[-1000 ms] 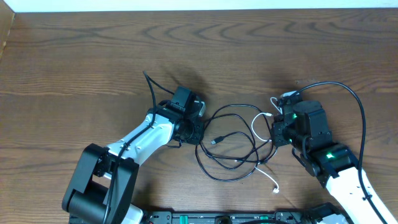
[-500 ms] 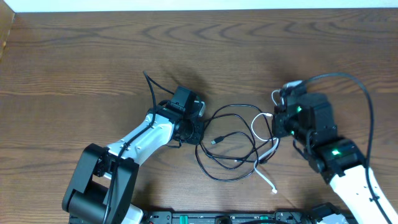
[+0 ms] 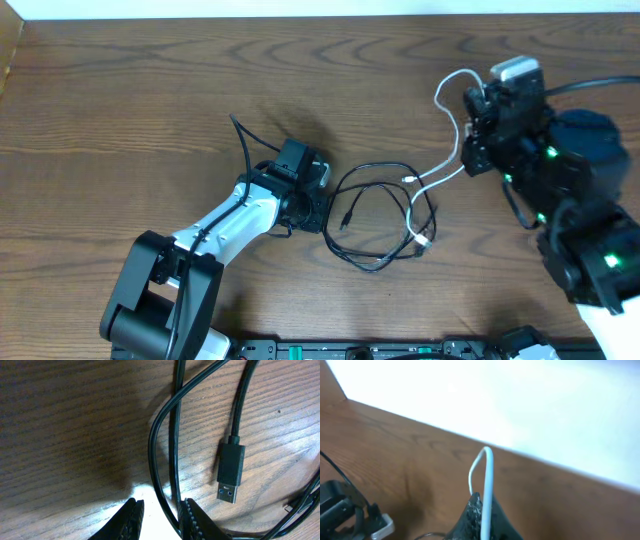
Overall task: Untangle cables
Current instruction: 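Pull the white cable up and right with the right gripper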
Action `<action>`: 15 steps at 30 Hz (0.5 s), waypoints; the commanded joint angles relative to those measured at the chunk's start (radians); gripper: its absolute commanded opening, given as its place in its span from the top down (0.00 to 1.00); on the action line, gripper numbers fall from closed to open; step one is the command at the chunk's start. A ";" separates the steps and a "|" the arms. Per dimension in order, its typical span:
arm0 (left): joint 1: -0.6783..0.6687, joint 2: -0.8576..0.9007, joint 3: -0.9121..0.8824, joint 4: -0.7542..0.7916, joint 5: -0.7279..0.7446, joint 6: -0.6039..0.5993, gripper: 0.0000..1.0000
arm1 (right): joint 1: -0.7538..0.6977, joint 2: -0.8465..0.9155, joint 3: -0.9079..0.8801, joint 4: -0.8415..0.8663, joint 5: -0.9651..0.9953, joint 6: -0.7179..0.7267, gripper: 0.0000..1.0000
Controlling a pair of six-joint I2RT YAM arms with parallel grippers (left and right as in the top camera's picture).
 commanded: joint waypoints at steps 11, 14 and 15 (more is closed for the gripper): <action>0.005 0.002 0.014 -0.002 -0.007 -0.001 0.71 | 0.003 0.019 0.014 0.486 0.866 -0.320 0.99; 0.005 0.002 0.014 0.003 -0.007 -0.001 0.71 | 0.003 0.019 0.014 0.718 0.816 -0.465 0.99; 0.005 0.002 0.014 0.005 -0.007 -0.001 0.71 | 0.003 0.019 0.014 0.783 0.768 -0.518 0.99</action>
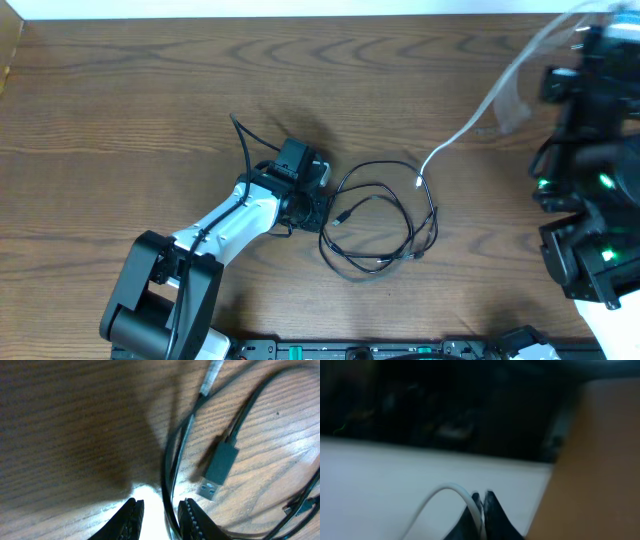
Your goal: Untangle cables
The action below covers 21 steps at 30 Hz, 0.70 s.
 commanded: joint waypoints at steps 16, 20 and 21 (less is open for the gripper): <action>0.005 0.002 0.014 0.002 -0.007 -0.001 0.71 | -0.018 0.082 0.010 -0.024 -0.036 -0.254 0.99; 0.005 0.002 0.014 0.002 -0.007 -0.001 0.71 | -0.038 0.157 0.010 -0.043 0.011 -0.343 0.99; 0.005 0.002 0.014 0.002 -0.007 -0.001 0.71 | -0.046 0.175 0.010 -0.050 0.034 -0.342 0.99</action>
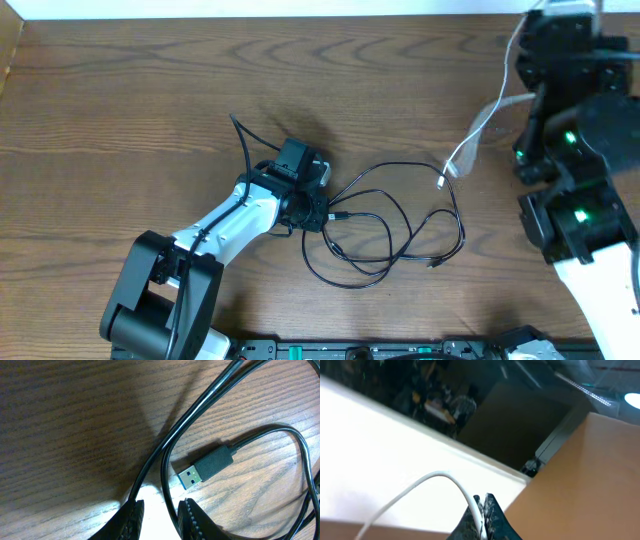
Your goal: Untangle cables
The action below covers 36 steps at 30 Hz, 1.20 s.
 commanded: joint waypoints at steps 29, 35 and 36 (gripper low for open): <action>0.005 0.002 0.014 -0.002 -0.007 -0.002 0.71 | -0.274 0.313 0.006 -0.612 -0.719 0.310 0.99; 0.005 0.002 0.014 -0.002 -0.007 -0.002 0.71 | -0.274 0.292 0.006 -0.673 -0.956 0.266 0.99; 0.005 0.002 0.014 -0.002 -0.007 -0.002 0.71 | -0.274 0.288 0.006 -0.683 -0.971 0.250 0.99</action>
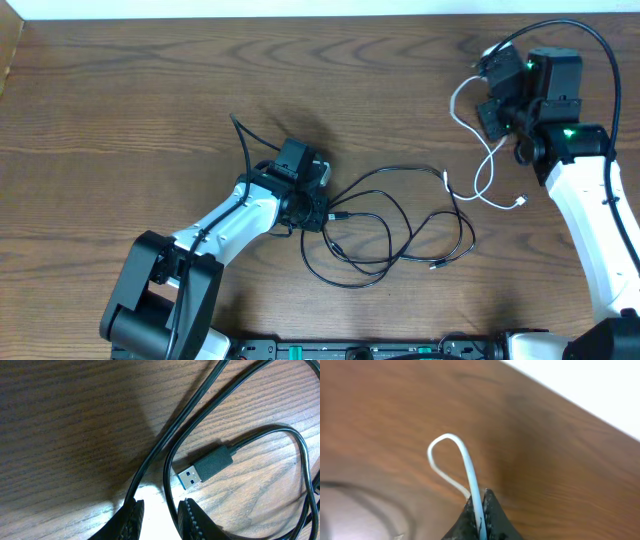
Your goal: Untangle cables
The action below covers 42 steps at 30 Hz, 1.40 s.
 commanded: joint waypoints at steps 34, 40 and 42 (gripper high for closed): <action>0.005 0.002 0.014 -0.002 -0.007 -0.001 0.71 | 0.153 -0.212 -0.003 -0.405 -0.165 -0.157 0.99; 0.005 0.002 0.014 -0.002 -0.007 -0.001 0.71 | 0.275 -0.212 -0.003 -0.524 -0.057 -0.202 0.99; 0.005 0.002 0.014 -0.002 -0.007 -0.002 0.71 | 0.296 -0.212 -0.003 -0.527 0.107 -0.188 0.99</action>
